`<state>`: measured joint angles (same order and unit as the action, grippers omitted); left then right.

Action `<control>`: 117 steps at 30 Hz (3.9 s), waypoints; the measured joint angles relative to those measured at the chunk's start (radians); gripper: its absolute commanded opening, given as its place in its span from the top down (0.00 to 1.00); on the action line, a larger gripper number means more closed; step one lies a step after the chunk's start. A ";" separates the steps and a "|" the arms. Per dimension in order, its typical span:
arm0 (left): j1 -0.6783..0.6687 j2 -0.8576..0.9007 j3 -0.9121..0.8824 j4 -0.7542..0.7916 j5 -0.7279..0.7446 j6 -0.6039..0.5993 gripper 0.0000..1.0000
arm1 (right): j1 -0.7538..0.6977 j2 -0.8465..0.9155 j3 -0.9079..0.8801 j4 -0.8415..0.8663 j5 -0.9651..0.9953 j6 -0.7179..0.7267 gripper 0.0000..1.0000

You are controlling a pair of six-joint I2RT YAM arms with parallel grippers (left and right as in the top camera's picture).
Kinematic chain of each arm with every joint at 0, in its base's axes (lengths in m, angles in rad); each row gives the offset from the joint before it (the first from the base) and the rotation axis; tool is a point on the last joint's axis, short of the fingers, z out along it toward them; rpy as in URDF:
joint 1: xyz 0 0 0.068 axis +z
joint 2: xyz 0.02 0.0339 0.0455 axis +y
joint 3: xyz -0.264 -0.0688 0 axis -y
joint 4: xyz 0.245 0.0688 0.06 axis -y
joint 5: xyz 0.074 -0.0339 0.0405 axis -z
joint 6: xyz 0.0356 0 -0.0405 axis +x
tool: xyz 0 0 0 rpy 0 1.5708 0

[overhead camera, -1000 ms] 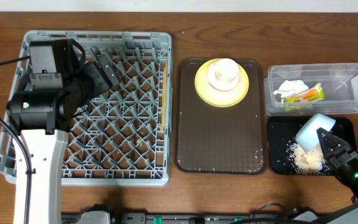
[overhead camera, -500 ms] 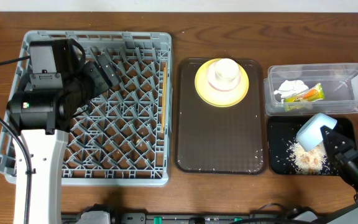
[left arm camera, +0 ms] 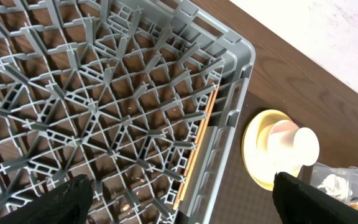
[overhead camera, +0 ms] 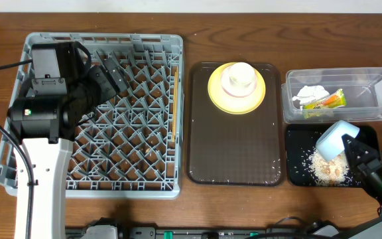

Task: Sort waste into correct bins and load items into the dishwasher rack
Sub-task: 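Tilt the plate over the black tray to dump the rice, then set the emptied light-blue plate back on the brown tray, then move the right gripper toward the yellow plate with cups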

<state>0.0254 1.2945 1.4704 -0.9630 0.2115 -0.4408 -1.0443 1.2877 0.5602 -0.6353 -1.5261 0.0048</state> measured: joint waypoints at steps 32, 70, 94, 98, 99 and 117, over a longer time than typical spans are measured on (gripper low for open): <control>0.000 0.000 0.000 0.000 0.000 0.000 0.06 | 1.135 -0.396 0.369 -0.052 0.858 0.303 0.99; 0.000 0.000 0.000 0.000 0.000 0.000 0.06 | 1.707 0.192 0.743 -0.243 1.606 0.245 0.56; 0.000 0.000 0.000 0.000 0.000 0.000 0.06 | 1.509 0.537 0.773 -0.065 1.501 0.182 0.99; 0.000 0.000 0.000 0.000 0.000 0.000 0.06 | 1.509 0.592 0.773 -0.019 1.499 0.182 0.99; 0.000 0.000 0.000 0.000 0.000 0.000 0.06 | 1.509 0.605 0.773 -0.010 1.499 0.182 0.99; 0.000 0.000 0.000 0.000 0.000 0.000 0.06 | 1.526 0.680 0.773 -0.107 1.534 0.182 0.99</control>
<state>0.0254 1.2945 1.4704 -0.9630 0.2111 -0.4408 0.4812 1.9675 1.3334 -0.7422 0.0082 0.1864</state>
